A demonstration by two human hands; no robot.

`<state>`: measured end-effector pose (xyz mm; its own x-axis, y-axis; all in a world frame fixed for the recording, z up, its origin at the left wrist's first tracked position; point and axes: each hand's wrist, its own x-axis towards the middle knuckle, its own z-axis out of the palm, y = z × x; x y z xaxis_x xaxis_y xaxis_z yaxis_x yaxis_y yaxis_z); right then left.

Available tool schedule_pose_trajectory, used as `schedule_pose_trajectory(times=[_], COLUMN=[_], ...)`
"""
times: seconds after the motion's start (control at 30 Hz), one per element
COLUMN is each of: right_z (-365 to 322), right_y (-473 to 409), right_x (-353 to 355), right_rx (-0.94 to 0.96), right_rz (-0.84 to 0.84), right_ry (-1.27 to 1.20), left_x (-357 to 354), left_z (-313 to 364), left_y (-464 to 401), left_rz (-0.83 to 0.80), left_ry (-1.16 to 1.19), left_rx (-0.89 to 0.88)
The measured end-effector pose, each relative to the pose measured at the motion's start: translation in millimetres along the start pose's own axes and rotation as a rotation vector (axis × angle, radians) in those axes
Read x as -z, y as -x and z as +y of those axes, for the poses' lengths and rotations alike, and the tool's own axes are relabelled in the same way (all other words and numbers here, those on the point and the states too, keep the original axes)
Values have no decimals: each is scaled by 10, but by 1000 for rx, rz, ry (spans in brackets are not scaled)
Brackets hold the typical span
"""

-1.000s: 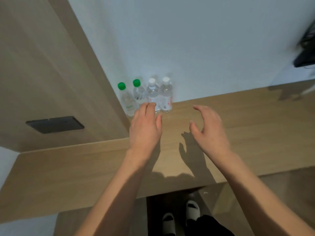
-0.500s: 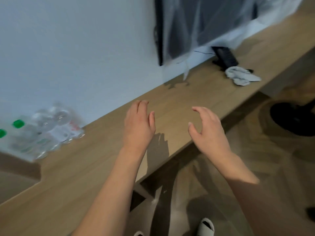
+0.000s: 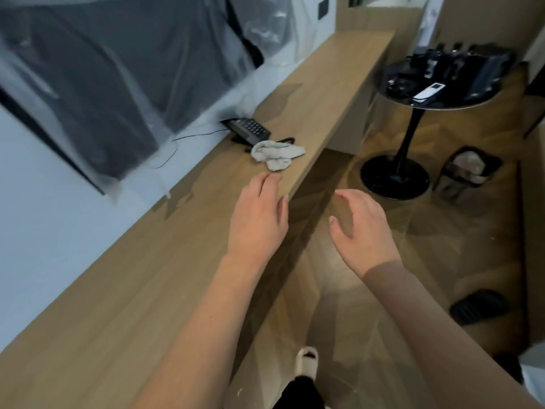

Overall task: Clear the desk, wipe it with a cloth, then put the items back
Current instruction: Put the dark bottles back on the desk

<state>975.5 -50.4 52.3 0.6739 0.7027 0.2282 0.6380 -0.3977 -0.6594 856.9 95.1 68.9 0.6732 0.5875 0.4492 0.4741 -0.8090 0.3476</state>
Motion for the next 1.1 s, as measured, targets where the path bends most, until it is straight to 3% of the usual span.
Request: schedule_pose_trajectory(times=[0.23,0.47,0.77,1.1], right_z=[791,1281,2262,3526], right_y=[-1016,-2447,-3717,-5114], right_x=[148,337,756,1445], right_rx=[-81,-91,-200,-182], right_rz=[67,23,133,170], right_ry=[40,114,33,47], left_x=[-934,-1742,-2648,-3725], left_z=[259,389,939,1744], left_y=[-1139,-2537,-3918,-5282], left_rz=[-48,-121,-197,-189], left_ry=[66,95,58,46], left_rx=[-97,-64,-130,-129])
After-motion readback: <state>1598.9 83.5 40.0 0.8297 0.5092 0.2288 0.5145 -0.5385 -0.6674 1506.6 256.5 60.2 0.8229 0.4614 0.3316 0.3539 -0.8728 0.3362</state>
